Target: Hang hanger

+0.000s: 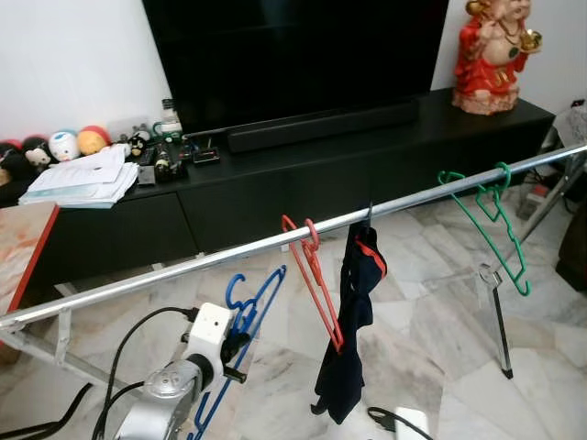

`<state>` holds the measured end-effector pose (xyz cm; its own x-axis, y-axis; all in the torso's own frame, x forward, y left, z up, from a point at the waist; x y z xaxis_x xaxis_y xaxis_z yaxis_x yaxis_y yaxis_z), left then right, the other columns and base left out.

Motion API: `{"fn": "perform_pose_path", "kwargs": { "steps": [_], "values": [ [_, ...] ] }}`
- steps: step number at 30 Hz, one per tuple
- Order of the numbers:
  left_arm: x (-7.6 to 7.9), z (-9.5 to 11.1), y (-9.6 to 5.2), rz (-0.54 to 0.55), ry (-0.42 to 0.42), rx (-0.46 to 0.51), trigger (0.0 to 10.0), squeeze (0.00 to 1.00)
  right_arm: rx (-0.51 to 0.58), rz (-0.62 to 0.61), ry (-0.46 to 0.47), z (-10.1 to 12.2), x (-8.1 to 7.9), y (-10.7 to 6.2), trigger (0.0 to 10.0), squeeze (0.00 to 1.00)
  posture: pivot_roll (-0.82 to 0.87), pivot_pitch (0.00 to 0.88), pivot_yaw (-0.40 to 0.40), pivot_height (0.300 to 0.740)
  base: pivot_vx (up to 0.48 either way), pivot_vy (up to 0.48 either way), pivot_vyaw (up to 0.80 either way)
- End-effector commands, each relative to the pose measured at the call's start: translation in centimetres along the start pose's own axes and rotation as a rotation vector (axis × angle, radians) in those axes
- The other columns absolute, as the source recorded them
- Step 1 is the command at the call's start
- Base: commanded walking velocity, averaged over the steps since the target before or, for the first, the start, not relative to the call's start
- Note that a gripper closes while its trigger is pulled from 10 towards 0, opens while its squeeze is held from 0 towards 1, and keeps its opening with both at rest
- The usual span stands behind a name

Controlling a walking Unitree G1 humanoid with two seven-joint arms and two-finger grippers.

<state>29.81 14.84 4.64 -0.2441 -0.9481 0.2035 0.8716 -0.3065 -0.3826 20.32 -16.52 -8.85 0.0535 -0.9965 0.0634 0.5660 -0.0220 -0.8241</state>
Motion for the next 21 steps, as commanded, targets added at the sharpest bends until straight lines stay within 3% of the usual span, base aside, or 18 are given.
{"fn": "perform_pose_path", "kwargs": {
  "steps": [1, 8, 21],
  "values": [
    [-1.1, 1.0, 0.0, 0.06, 0.007, 0.033, 10.0, 0.0, 0.003, 0.017, 0.017, -0.1, -0.9, 0.0, 10.0, 0.0, -0.03, 0.016, 0.065, 0.74, 0.0, 0.0, 0.0],
    [-0.9, 3.2, 1.1, 0.095, -0.012, 0.08, 10.0, 0.0, 0.003, 0.03, -0.004, -0.1, -0.9, 0.0, 10.0, 0.0, -0.03, 0.018, 0.051, 0.74, 0.0, 0.0, 0.0],
    [-0.9, 5.8, 3.6, 0.207, 0.003, 0.065, 10.0, 0.0, -0.001, 0.033, -0.009, -0.2, -0.7, 0.0, 10.0, 0.0, -0.03, 0.012, 0.04, 0.74, 0.0, 0.0, 0.0]
  ]
}}
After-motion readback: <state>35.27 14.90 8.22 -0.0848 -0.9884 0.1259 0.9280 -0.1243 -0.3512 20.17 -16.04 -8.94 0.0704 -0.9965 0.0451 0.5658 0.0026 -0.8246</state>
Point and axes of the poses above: a point about 5 cm out from each wrist's last joint towards the gripper, its own y axis pointing out of the wrist towards the gripper, its own z axis along the axis of the wrist's last joint, x = y × z, the point moved 1 cm from there along y, pointing out of the wrist towards the gripper, and after that the axes turned 12 degrees about -y, right-handed, at the moved point
